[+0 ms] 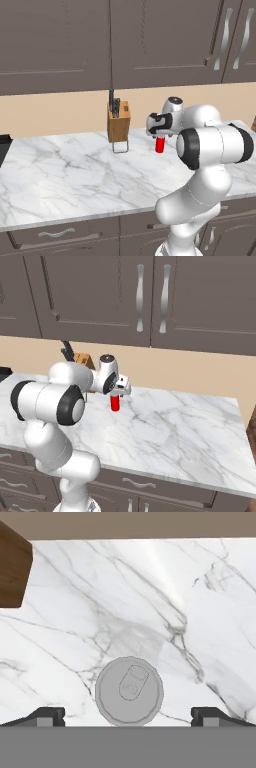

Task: Move the drinks to the dining counter.

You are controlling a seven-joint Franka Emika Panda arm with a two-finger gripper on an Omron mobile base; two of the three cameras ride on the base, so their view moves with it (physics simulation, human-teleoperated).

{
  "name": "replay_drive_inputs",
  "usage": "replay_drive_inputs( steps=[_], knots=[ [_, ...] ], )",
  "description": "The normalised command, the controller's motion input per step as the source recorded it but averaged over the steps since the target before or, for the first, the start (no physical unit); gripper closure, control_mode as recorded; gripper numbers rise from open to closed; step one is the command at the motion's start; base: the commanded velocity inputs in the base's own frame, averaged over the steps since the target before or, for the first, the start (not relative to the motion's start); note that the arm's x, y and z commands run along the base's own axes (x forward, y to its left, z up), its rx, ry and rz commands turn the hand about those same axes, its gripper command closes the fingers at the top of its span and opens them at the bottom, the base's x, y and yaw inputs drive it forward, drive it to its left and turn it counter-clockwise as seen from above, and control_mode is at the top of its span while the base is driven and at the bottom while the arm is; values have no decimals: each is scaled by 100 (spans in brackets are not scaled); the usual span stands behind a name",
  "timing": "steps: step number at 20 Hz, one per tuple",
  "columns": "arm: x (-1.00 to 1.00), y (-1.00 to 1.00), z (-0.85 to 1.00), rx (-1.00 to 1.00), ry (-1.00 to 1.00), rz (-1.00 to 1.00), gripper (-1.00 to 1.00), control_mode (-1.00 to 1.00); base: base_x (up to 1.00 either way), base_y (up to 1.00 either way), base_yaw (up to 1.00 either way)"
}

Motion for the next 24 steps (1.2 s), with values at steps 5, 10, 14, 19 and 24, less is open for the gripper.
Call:
replay_drive_inputs(
  steps=[5, 10, 14, 19, 24],
  knots=[
    [7, 0, -8, 1, 0, 0, -100, -100, 0, 0, 0],
    [9, 0, -15, 1, 0, 0, -100, -100, 0, 0, 0],
    [13, 0, -20, 0, 0, 0, -100, -100, 0, 0, 0],
    [11, 0, -21, 0, 0, 0, -100, -100, 0, 0, 0],
    [0, 0, -31, 0, 0, 0, 100, -100, 0, 0, 0]
  ],
)
